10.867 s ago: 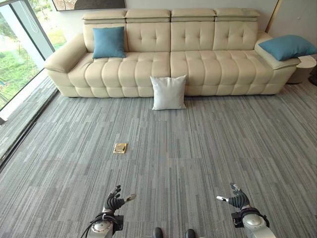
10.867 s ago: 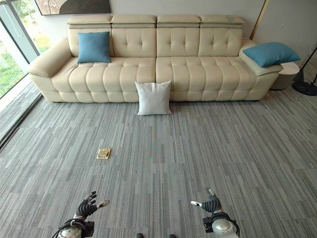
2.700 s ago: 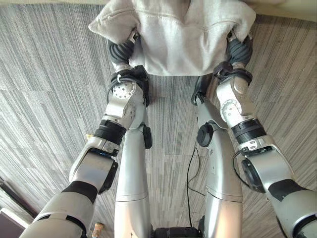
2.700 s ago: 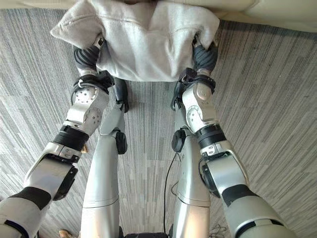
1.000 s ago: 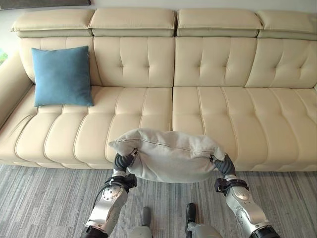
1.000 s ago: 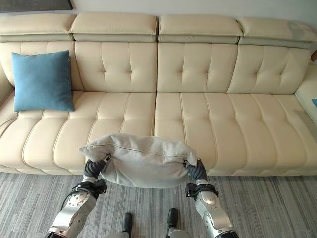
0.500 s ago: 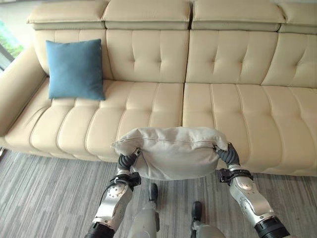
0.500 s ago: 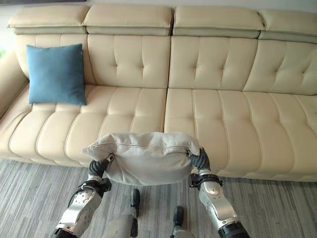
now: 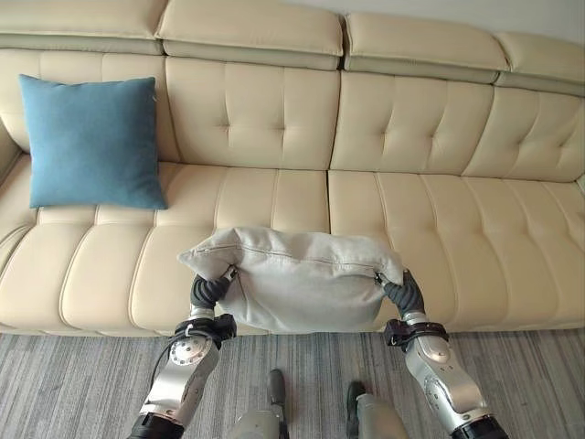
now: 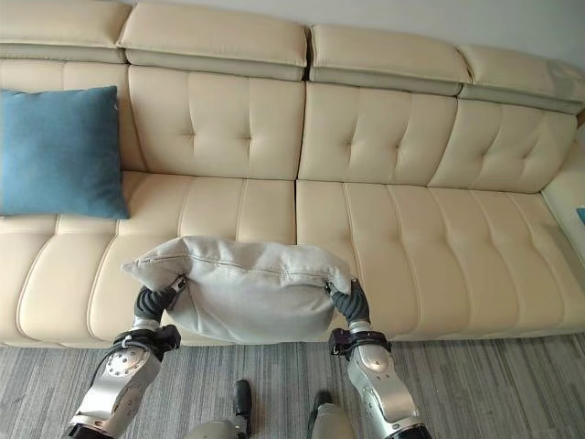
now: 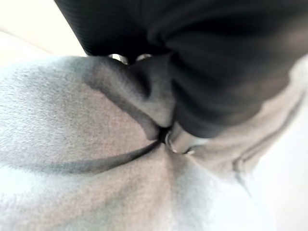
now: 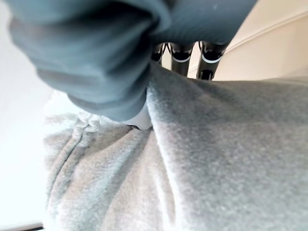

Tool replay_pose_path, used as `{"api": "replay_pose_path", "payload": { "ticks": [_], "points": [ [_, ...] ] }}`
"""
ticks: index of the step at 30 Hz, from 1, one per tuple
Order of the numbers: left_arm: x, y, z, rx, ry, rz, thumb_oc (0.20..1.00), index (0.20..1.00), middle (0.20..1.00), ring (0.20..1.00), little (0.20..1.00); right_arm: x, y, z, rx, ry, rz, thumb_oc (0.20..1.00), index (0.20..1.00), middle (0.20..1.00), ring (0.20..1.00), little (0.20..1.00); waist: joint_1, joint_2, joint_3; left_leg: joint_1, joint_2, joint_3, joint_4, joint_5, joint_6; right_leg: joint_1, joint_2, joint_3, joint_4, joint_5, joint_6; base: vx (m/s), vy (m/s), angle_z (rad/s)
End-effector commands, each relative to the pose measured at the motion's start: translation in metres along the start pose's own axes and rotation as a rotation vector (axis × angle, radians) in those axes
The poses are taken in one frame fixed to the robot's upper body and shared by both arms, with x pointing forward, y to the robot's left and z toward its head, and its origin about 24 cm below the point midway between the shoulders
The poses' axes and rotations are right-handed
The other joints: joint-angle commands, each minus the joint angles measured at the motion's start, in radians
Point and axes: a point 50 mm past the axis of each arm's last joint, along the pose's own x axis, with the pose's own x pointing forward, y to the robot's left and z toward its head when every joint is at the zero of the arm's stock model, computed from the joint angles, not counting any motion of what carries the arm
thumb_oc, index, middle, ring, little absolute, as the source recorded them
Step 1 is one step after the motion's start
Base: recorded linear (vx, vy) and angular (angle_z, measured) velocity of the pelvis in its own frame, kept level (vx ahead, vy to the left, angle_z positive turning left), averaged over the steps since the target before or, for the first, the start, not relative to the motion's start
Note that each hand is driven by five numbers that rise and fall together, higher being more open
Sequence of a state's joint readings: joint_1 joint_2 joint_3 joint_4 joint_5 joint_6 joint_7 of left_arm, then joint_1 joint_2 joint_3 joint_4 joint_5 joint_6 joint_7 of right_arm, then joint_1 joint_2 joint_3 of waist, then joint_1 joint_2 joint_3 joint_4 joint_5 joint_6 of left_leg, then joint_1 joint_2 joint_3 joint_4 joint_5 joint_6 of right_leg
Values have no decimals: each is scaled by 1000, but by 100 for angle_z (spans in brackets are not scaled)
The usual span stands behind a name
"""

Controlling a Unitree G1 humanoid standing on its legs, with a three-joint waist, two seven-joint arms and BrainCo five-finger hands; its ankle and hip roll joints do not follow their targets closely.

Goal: Pick up all the scattered cushions and arrange them neatly on the sofa.

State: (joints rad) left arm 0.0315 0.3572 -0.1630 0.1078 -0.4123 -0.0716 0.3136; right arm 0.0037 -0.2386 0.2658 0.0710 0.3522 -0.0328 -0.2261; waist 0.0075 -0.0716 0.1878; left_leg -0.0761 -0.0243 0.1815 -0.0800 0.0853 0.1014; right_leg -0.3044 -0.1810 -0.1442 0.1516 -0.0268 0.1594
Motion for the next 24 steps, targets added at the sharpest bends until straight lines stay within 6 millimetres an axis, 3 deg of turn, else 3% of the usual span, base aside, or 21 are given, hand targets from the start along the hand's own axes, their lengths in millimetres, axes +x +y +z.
{"api": "replay_pose_path", "payload": {
  "ticks": [1, 4, 7, 10, 13, 14, 15, 18, 24],
  "points": [
    [5, -23, 44, -57, -225, -100, 200, 200, 200, 200, 200, 13, 14, 53, 0, -257, 99, 200, 200, 200, 200, 200, -11, 17, -3, 57, 41, -72, 47, -134, -111, 86, 76, -14, -96, 38, -6, 207, -90, 15],
    [4, -27, 44, -61, -231, -119, 200, 200, 200, 200, 200, 11, 12, 49, 6, -248, 93, 200, 200, 200, 200, 200, -20, 7, -13, 81, 28, -91, 56, -161, -116, 133, 87, 7, -144, 48, -15, 216, -112, 22],
    [4, -29, 42, -76, -224, -118, 200, 200, 200, 200, 200, 11, 10, 47, -1, -240, 92, 200, 200, 200, 200, 200, -23, 12, -36, 101, 48, -96, 76, -187, -139, 174, 97, -6, -166, 48, -31, 235, -153, 49],
    [3, -32, 40, -99, -212, -124, 200, 200, 200, 200, 200, 9, 8, 48, -6, -241, 100, 200, 200, 200, 200, 200, -23, 6, -35, 79, 63, -107, 190, -217, -161, 214, 103, -17, -163, 21, -57, 169, -144, 12],
    [5, -34, 42, -114, -217, -119, 200, 200, 200, 200, 200, 10, 5, 52, -21, -252, 98, 200, 200, 200, 200, 200, -15, -1, -21, 0, 66, -138, 308, -192, -178, 244, 101, -24, -164, -5, -77, 83, -84, 8],
    [5, -35, 42, -119, -218, -121, 200, 200, 200, 200, 200, 10, 3, 53, -24, -256, 96, 200, 200, 200, 200, 200, -17, -2, -24, -20, 71, -141, 283, -192, -176, 252, 98, -30, -170, -12, -75, 127, 0, 0],
    [6, -38, 42, -116, -215, -128, 200, 200, 200, 200, 200, 12, 1, 56, -28, -264, 81, 200, 200, 200, 200, 200, -9, 1, -28, -49, 86, -150, 212, -146, -177, 267, 101, -34, -180, -17, -72, 108, 14, 3],
    [8, -42, 46, -99, -226, -143, 200, 200, 200, 200, 200, 12, 2, 62, -26, -291, 76, 200, 200, 200, 200, 200, -9, 9, -35, -60, 105, -133, 122, -85, -185, 285, 112, -41, -181, -37, -72, 124, 37, 3],
    [14, -57, 55, -78, -260, -166, 200, 200, 200, 200, 200, 21, 17, 80, -42, -365, 97, 200, 200, 200, 200, 200, -12, 16, -69, 70, 96, -96, 14, -84, -180, 337, 115, -11, -217, -30, -65, 156, 80, -18]
  ]
}}
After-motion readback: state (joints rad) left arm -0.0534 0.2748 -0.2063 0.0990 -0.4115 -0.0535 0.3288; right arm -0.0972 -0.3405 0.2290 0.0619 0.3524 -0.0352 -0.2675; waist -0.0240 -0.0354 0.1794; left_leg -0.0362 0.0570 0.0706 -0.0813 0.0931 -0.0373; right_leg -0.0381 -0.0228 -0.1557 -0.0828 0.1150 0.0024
